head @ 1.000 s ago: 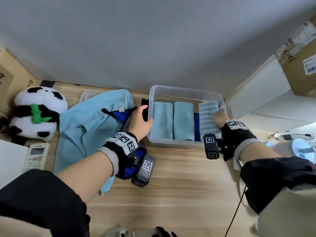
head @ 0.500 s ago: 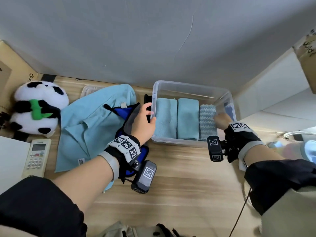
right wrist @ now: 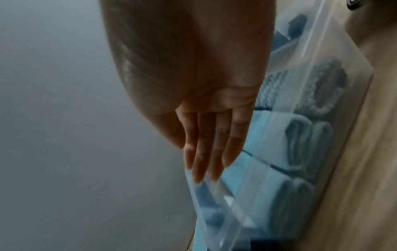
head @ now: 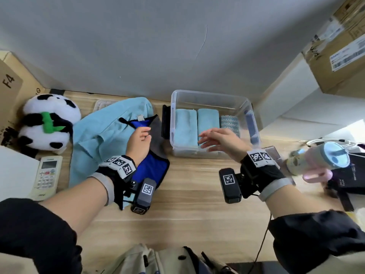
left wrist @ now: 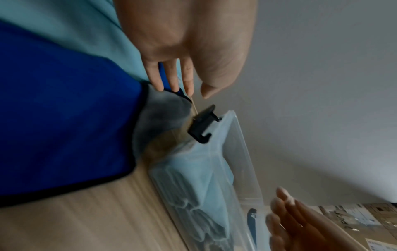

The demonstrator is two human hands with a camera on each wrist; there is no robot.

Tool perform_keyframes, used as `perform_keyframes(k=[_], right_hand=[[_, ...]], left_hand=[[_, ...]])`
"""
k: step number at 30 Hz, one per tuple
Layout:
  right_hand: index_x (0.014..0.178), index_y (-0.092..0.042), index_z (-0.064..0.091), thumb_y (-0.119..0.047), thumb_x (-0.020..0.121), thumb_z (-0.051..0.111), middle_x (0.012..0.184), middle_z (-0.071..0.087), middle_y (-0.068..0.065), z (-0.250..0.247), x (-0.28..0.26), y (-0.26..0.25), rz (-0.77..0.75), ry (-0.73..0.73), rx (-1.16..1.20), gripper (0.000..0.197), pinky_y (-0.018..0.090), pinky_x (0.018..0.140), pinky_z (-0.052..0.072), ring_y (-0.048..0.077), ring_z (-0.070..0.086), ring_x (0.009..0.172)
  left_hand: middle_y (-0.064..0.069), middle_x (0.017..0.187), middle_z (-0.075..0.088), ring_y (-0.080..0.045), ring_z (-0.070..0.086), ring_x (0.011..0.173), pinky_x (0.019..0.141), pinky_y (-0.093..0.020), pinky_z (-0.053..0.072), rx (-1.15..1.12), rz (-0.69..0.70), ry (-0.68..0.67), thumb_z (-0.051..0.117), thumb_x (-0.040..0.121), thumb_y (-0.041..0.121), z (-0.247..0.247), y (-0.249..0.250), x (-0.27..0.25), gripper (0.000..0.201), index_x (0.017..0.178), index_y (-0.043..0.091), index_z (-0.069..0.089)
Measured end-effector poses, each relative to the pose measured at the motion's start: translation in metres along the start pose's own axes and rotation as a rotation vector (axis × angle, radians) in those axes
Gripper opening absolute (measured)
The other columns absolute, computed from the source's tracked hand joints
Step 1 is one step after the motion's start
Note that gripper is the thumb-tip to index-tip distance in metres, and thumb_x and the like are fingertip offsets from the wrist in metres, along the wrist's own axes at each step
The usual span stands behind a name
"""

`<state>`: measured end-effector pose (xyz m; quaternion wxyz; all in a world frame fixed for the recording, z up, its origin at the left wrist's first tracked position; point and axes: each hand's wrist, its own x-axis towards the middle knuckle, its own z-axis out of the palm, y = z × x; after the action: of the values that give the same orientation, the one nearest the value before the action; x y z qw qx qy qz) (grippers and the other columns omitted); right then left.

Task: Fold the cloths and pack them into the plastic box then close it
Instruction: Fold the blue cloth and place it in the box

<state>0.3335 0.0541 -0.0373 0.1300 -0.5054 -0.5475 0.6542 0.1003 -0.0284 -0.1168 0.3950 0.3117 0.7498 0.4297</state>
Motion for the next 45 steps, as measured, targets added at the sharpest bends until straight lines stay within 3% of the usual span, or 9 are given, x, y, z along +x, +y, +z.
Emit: perform_keyframes(k=[6, 11, 17, 22, 28, 34, 38, 42, 45], right_hand=[[0.091, -0.01, 0.065, -0.02, 0.095, 0.048, 0.085, 0.069, 0.004, 0.067, -0.004, 0.038, 0.268, -0.276, -0.181, 0.021, 0.02, 0.064, 0.05, 0.013, 0.064, 0.071], [0.117, -0.003, 0.06, -0.02, 0.092, 0.054, 0.1, 0.056, 0.003, 0.103, 0.021, 0.075, 0.376, -0.07, -0.244, 0.031, 0.025, 0.067, 0.048, 0.012, 0.055, 0.073], [0.13, -0.009, 0.052, -0.011, 0.095, 0.047, 0.136, 0.05, 0.011, 0.126, 0.037, 0.085, 0.372, 0.019, -0.145, 0.036, 0.036, 0.096, 0.04, 0.017, 0.045, 0.106], [0.122, -0.002, 0.061, -0.007, 0.092, 0.053, 0.113, 0.06, 0.012, 0.134, 0.044, 0.088, 0.312, 0.181, 0.022, 0.031, 0.031, 0.087, 0.042, 0.018, 0.05, 0.097], [0.074, -0.015, 0.055, 0.0, 0.082, 0.065, 0.075, 0.058, 0.003, 0.136, 0.032, 0.077, 0.112, 0.194, 0.355, 0.02, 0.018, 0.064, 0.046, 0.01, 0.055, 0.064], [0.108, -0.006, 0.065, -0.006, 0.089, 0.053, 0.097, 0.068, 0.008, 0.126, 0.003, 0.038, -0.019, -0.115, 0.514, 0.022, 0.027, 0.085, 0.049, 0.017, 0.062, 0.087], [0.109, 0.0, 0.061, -0.002, 0.092, 0.046, 0.092, 0.071, 0.006, 0.102, -0.021, 0.015, -0.132, -0.119, 0.526, 0.023, 0.022, 0.083, 0.053, 0.015, 0.065, 0.086], [0.089, -0.012, 0.065, -0.001, 0.092, 0.047, 0.078, 0.071, -0.003, 0.071, -0.048, 0.004, -0.26, -0.01, 0.506, 0.021, 0.017, 0.071, 0.053, 0.008, 0.065, 0.074], [0.081, -0.02, 0.071, -0.002, 0.092, 0.049, 0.08, 0.071, -0.005, 0.045, -0.067, 0.008, -0.307, 0.049, 0.472, 0.03, 0.016, 0.07, 0.052, 0.005, 0.065, 0.076]], left_hand=[[-0.021, 0.123, 0.056, -0.033, 0.053, 0.117, 0.101, -0.038, 0.041, 0.226, -0.179, 0.085, 0.051, 0.083, -0.001, -0.046, -0.059, -0.011, 0.032, 0.113, 0.004, 0.06], [-0.025, 0.12, 0.059, -0.036, 0.057, 0.109, 0.088, -0.035, 0.045, 0.182, -0.313, 0.008, 0.051, 0.084, -0.002, -0.063, -0.079, -0.023, 0.035, 0.117, 0.004, 0.059], [-0.009, 0.092, 0.054, -0.011, 0.051, 0.067, 0.059, -0.021, 0.04, 0.024, -0.396, -0.153, 0.05, 0.09, 0.002, -0.064, -0.079, -0.032, 0.031, 0.12, 0.009, 0.055], [-0.004, 0.081, 0.054, -0.011, 0.051, 0.066, 0.059, -0.021, 0.04, -0.006, -0.399, -0.194, 0.051, 0.09, 0.004, -0.067, -0.076, -0.031, 0.03, 0.119, 0.01, 0.055], [-0.008, 0.103, 0.059, -0.018, 0.053, 0.077, 0.067, -0.027, 0.041, 0.213, -0.116, -0.145, 0.053, 0.085, 0.004, -0.068, -0.055, -0.031, 0.036, 0.12, 0.011, 0.052], [-0.006, 0.126, 0.048, -0.018, 0.041, 0.121, 0.099, -0.02, 0.027, 0.326, 0.367, -0.234, 0.062, 0.081, 0.005, -0.048, -0.002, -0.039, 0.053, 0.13, 0.019, 0.05], [-0.011, 0.117, 0.056, -0.02, 0.05, 0.114, 0.096, -0.014, 0.03, 0.283, 0.423, -0.221, 0.057, 0.084, 0.002, -0.035, 0.021, -0.044, 0.028, 0.11, 0.01, 0.065], [-0.005, 0.085, 0.068, -0.019, 0.061, 0.082, 0.08, -0.035, 0.047, 0.135, 0.359, -0.295, 0.059, 0.09, 0.021, -0.028, 0.035, -0.059, 0.012, 0.091, 0.014, 0.068], [-0.013, 0.087, 0.071, -0.017, 0.063, 0.079, 0.08, -0.036, 0.051, 0.048, 0.341, -0.315, 0.06, 0.09, 0.02, -0.025, 0.039, -0.072, 0.017, 0.092, 0.005, 0.069]])
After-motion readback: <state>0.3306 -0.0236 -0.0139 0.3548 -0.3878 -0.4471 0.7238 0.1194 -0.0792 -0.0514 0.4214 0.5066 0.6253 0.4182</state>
